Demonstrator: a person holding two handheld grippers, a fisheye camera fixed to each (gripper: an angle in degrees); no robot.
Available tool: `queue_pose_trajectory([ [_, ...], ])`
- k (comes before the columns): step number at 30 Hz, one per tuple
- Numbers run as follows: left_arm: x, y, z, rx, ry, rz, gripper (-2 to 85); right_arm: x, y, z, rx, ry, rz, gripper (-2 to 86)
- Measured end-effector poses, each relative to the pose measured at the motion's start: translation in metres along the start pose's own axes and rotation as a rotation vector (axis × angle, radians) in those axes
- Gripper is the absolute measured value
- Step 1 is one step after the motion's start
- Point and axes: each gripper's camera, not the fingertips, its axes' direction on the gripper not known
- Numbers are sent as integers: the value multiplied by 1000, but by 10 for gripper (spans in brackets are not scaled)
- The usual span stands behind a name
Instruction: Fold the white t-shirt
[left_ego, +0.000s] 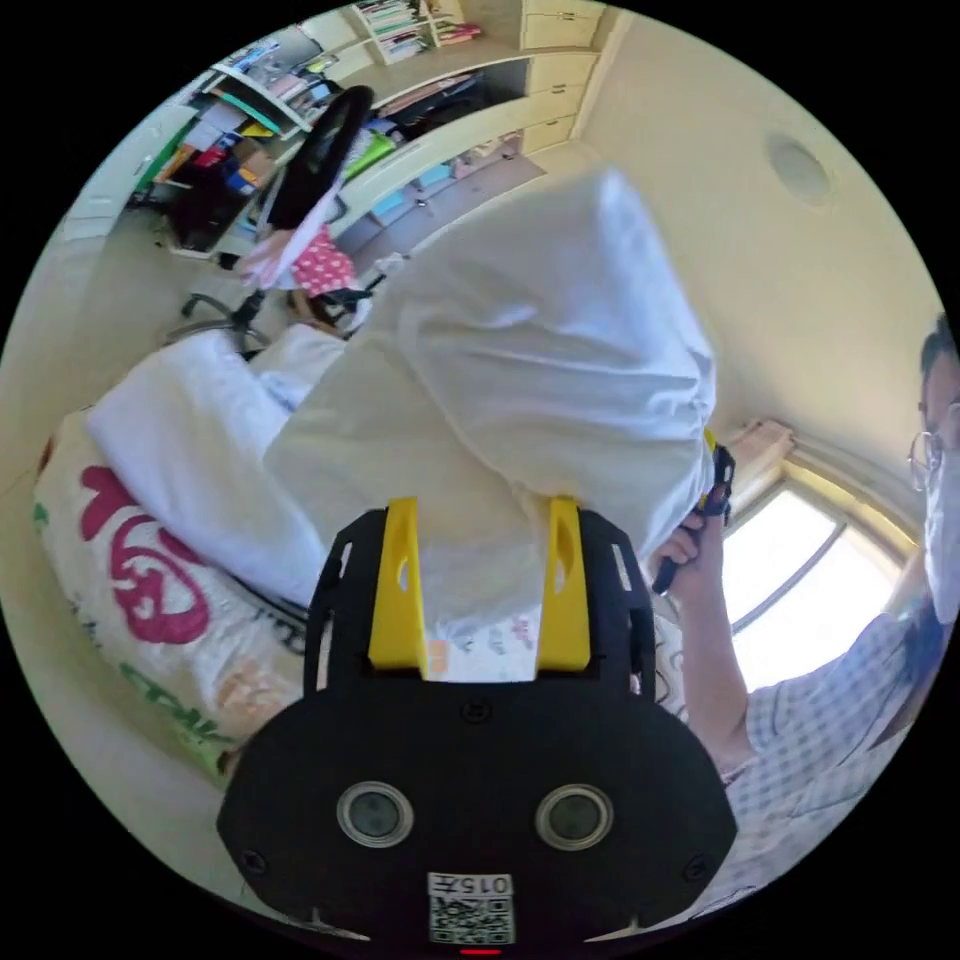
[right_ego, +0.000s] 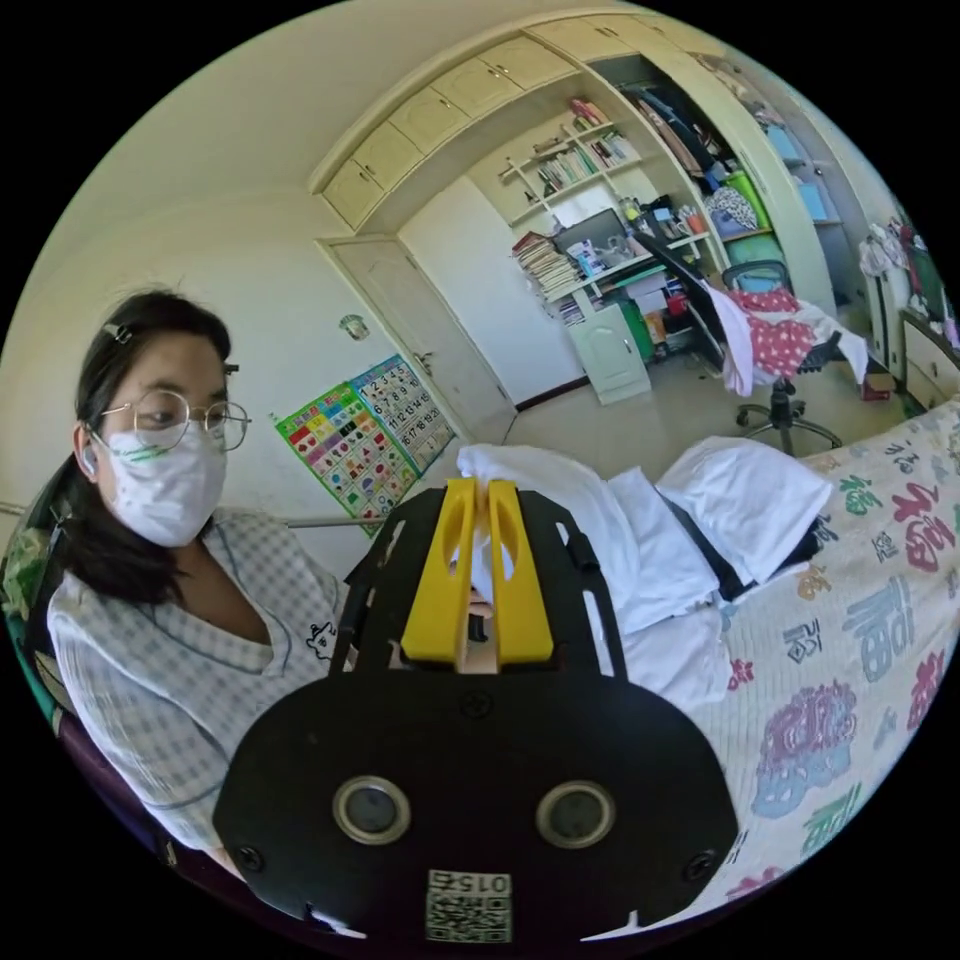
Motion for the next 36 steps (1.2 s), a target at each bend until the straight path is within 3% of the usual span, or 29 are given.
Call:
queue_pose_trajectory([
  [4, 78, 11, 66, -157, 231, 112, 19, -59, 17, -74, 65, 80, 16, 7],
  [9, 171, 53, 143, -376, 310, 278, 1, -128, 83, -198, 290, 186, 225, 9],
  [15, 204, 114, 232, -582, 315, 223, -3, -181, 217, -302, 526, 422, 613, 10],
  [18, 216, 132, 270, -658, 323, 191, -4, -208, 268, -329, 604, 446, 746, 10],
  [22, 255, 138, 302, -734, 390, 192, -4, -256, 284, -357, 668, 452, 773, 11],
  [27, 313, 135, 349, -769, 480, 232, -1, -328, 228, -398, 547, 588, 649, 18],
  [30, 326, 141, 414, -806, 408, 200, 6, -313, 200, -428, 496, 684, 676, 27],
  [32, 321, 152, 462, -805, 295, 196, 17, -281, 191, -443, 491, 712, 724, 36],
  [34, 310, 177, 512, -779, 8, 244, 46, -244, 188, -448, 437, 766, 783, 54],
  [36, 309, 201, 533, -825, -20, 261, 61, -208, 192, -433, 368, 686, 840, 80],
])
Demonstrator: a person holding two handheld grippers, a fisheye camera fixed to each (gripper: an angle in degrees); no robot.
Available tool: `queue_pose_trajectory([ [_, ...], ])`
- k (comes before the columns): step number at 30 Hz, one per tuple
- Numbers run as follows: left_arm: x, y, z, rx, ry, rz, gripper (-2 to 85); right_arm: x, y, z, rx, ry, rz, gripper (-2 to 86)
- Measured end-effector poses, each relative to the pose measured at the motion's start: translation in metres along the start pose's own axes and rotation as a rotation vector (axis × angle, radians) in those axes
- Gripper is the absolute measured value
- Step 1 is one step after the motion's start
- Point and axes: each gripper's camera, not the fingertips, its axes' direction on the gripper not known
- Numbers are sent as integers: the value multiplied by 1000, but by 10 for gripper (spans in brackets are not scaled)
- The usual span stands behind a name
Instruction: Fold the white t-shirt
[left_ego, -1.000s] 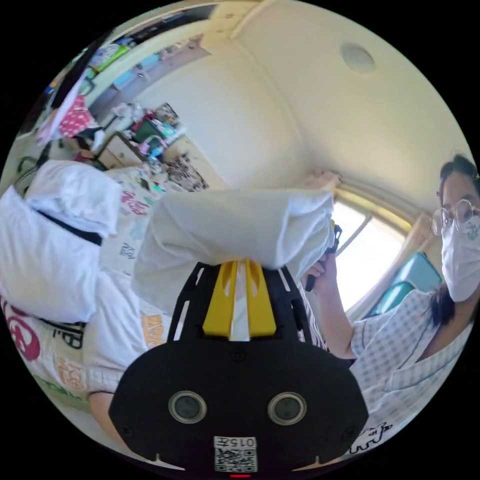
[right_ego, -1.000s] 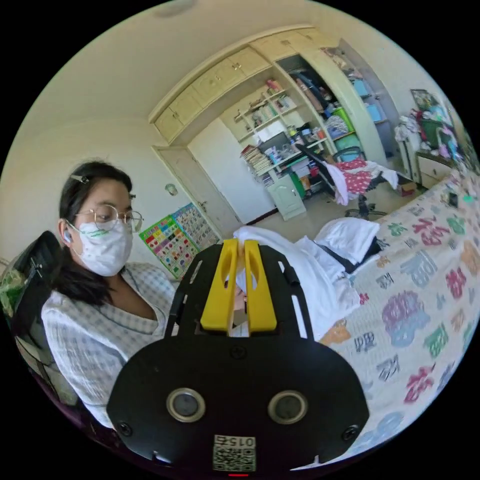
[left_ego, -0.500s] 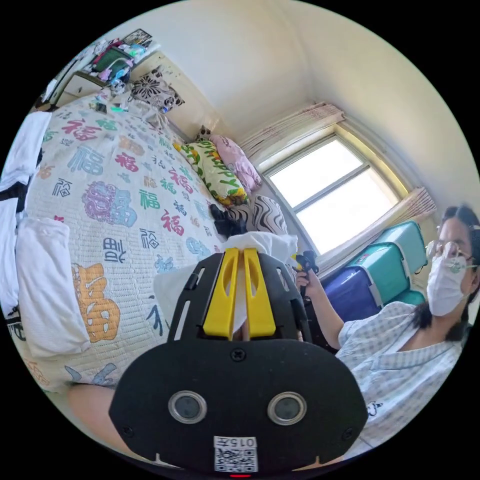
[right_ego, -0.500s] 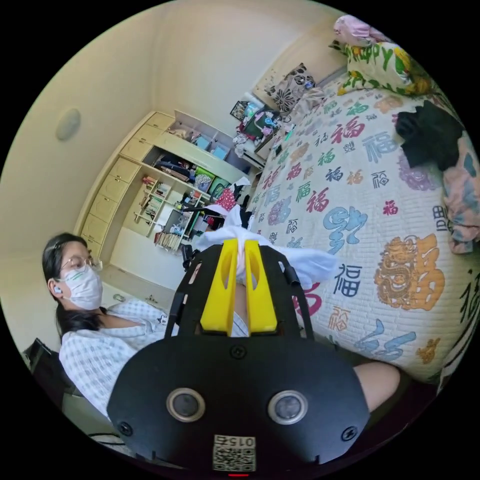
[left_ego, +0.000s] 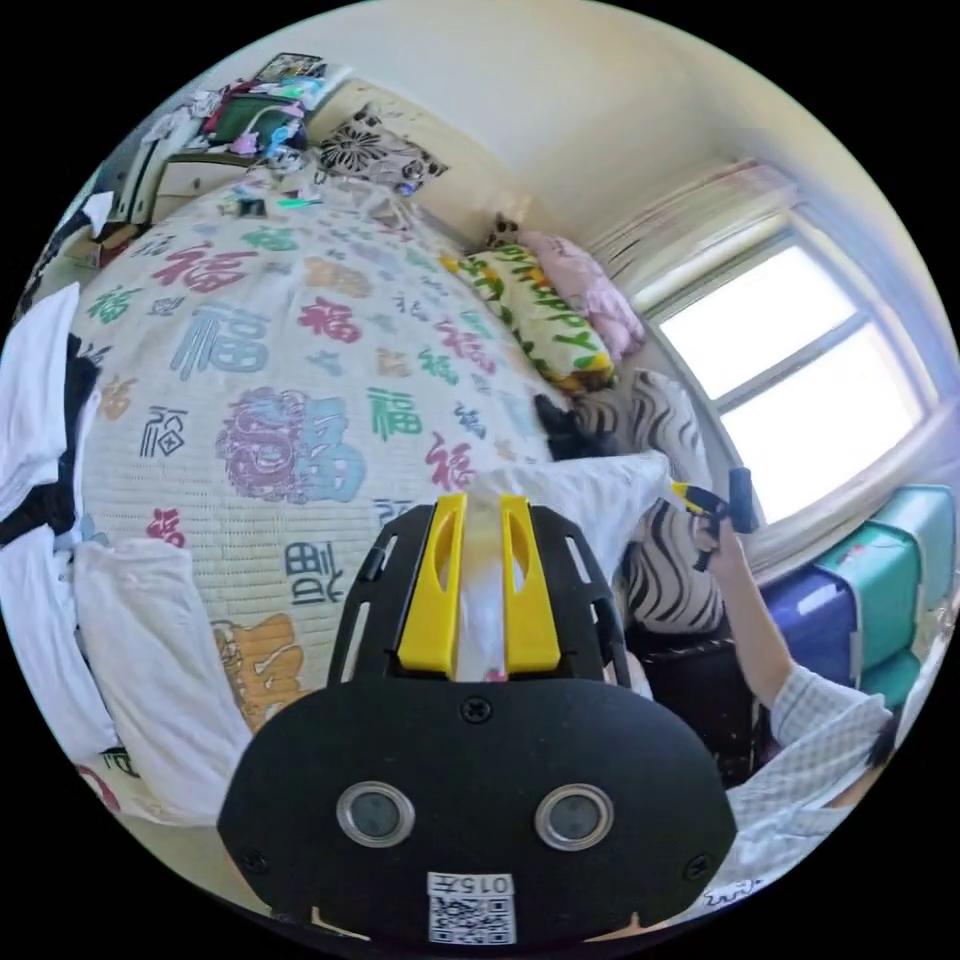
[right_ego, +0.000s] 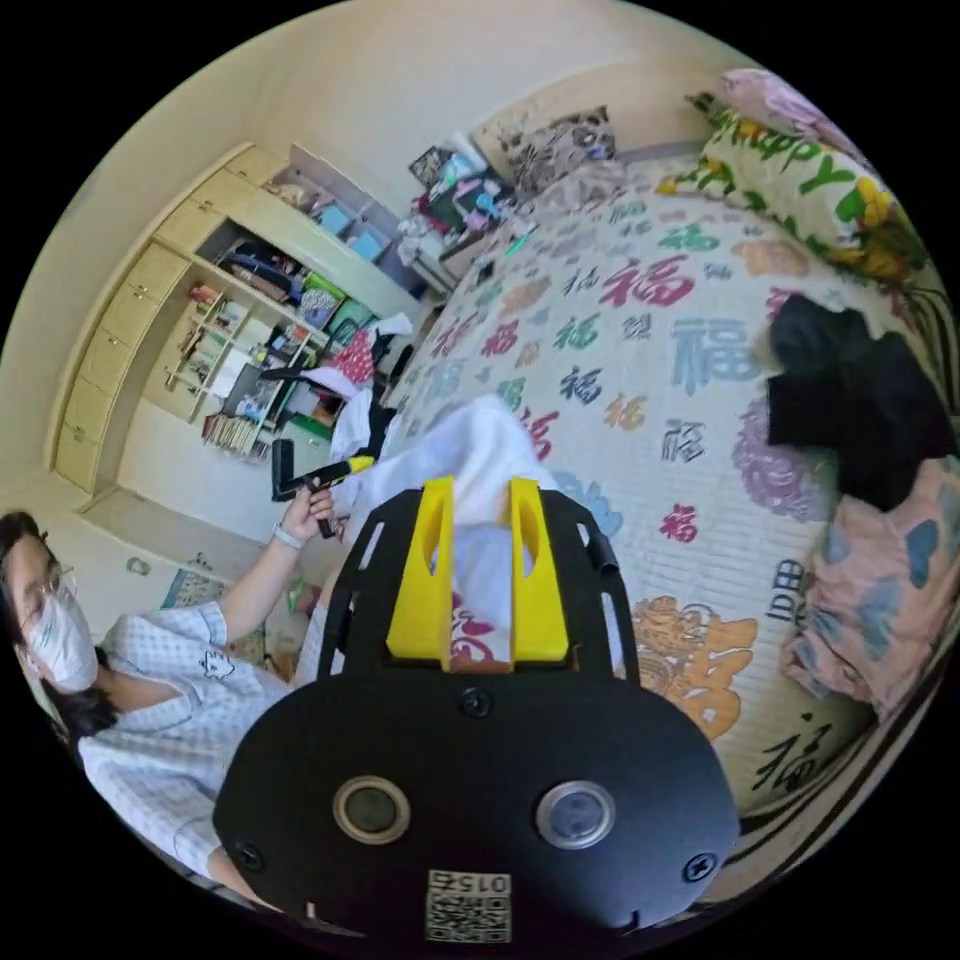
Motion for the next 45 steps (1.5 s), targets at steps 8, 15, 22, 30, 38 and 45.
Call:
queue_pose_trajectory([
  [8, 91, 76, 108, -229, -98, 356, 109, -62, 91, 90, -382, 33, -352, 121],
  [15, 161, 95, 205, -336, -300, 577, 132, -102, 116, 130, -540, 247, -475, 94],
  [22, 187, 87, 226, -397, -323, 580, 29, -134, 119, 94, -490, 250, -392, 22],
  [30, 269, 66, 93, -3, -191, 585, 6, -235, 127, -74, 9, 60, -326, 8],
  [38, 317, 92, 10, 228, -185, 607, -1, -356, 145, -159, 130, 175, -496, 6],
  [45, 401, 121, -109, 450, -118, 767, -3, -434, 187, -251, 285, 216, -519, 5],
])
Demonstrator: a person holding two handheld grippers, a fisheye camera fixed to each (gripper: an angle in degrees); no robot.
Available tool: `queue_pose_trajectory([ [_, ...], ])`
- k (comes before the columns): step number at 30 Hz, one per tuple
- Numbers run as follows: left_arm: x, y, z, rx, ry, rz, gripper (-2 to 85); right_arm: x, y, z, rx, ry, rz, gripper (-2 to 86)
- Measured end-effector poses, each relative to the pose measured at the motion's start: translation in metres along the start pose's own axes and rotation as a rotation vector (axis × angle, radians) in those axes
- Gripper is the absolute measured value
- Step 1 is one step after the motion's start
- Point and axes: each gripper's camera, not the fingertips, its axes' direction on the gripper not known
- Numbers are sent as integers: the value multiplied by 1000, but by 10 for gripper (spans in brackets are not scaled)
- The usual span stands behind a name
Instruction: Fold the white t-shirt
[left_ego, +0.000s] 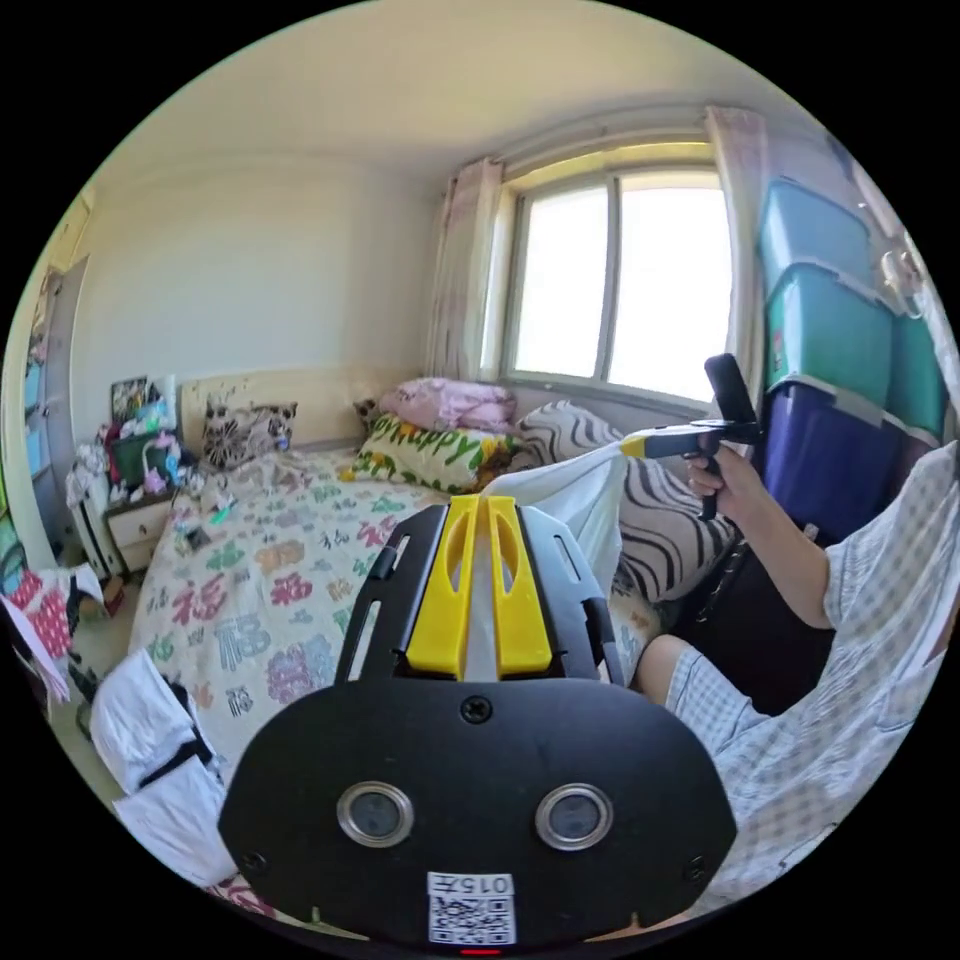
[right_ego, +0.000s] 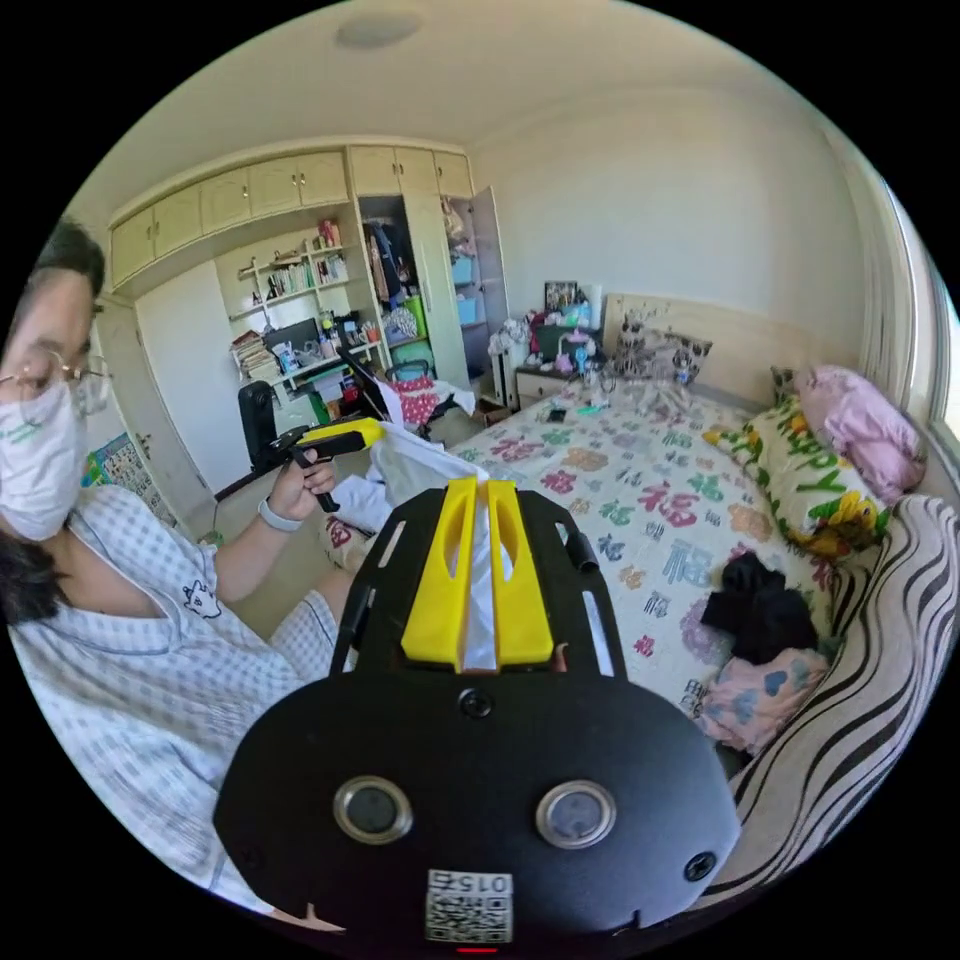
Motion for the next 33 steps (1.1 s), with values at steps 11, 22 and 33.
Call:
queue_pose_trajectory([
  [11, 23, -141, -97, 178, -87, 344, -4, -67, -94, -153, 175, 317, -349, 4],
  [22, -221, -84, 184, -231, -135, -84, 10, 190, -123, -6, -138, 189, 62, 22],
  [33, -333, 305, 184, -681, 95, -770, 90, 349, 176, 121, -521, -369, 607, 115],
])
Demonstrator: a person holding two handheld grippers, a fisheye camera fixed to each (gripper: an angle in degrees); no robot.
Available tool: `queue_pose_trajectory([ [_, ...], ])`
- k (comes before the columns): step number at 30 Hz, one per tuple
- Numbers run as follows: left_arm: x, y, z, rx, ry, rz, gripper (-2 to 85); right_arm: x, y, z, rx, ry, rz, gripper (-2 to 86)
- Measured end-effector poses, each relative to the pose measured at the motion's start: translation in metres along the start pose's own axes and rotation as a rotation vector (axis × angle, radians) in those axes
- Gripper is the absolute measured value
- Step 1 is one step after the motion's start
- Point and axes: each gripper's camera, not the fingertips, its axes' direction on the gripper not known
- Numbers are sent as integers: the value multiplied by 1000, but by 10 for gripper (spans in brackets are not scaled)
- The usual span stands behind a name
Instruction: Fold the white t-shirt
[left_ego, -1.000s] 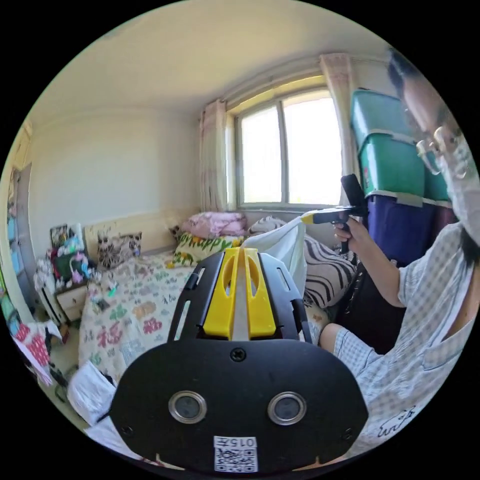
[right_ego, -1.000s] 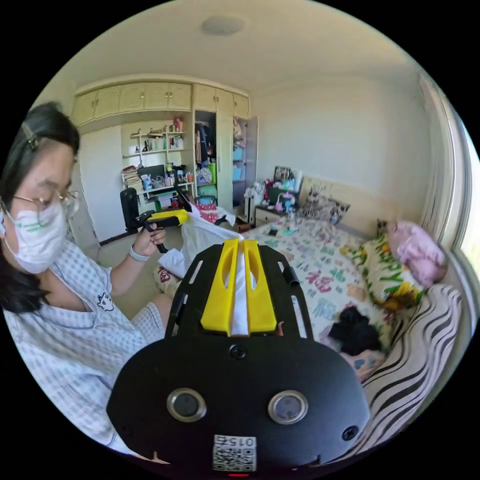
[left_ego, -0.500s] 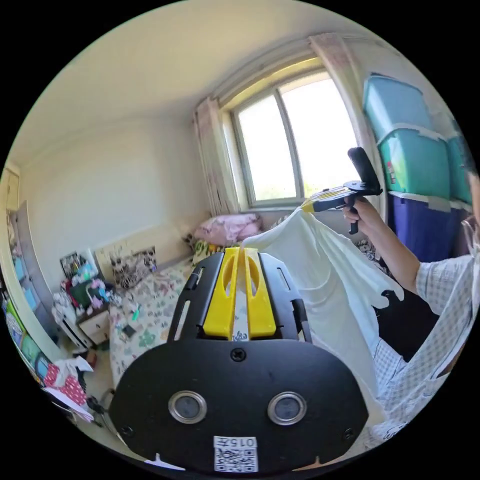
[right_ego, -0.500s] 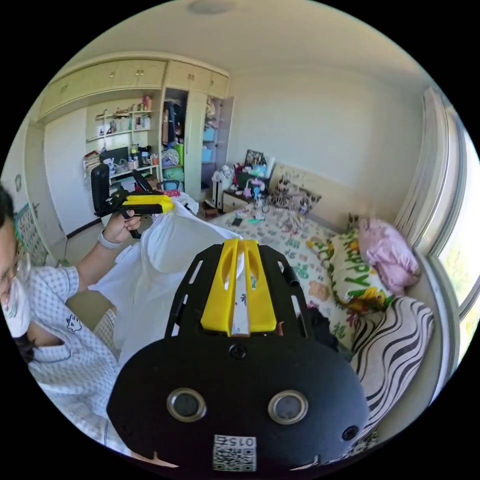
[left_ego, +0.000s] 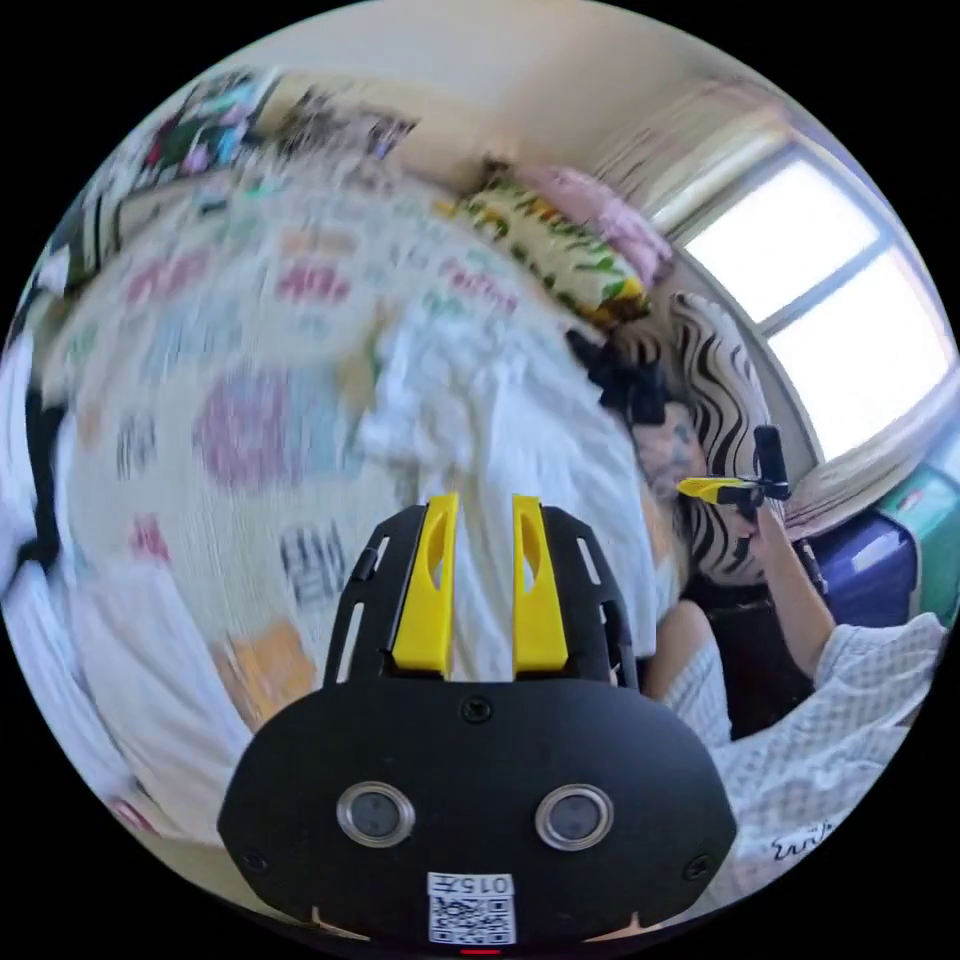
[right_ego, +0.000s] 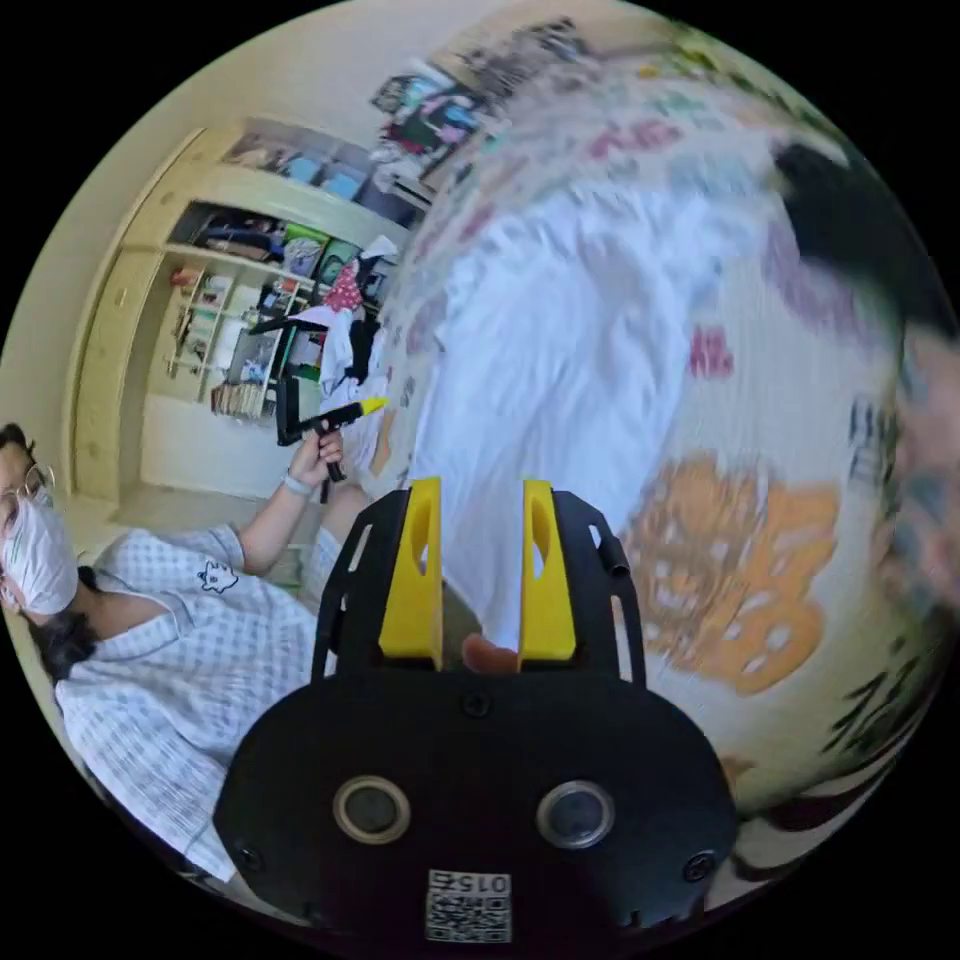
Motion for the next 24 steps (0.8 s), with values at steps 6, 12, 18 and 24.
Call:
queue_pose_trajectory([
  [6, -52, 97, 43, -75, 215, -177, 87, 84, 66, 33, -9, -131, 242, 107],
  [12, -73, 67, 14, -59, 139, -76, -3, 100, 53, 12, 14, -160, 197, 9],
  [18, -130, 67, -98, 106, -124, -100, -8, 101, 66, -19, -54, 11, 171, 92],
  [24, -172, 69, -134, 136, -234, -141, -8, 128, 92, 5, -147, -12, 275, 109],
])
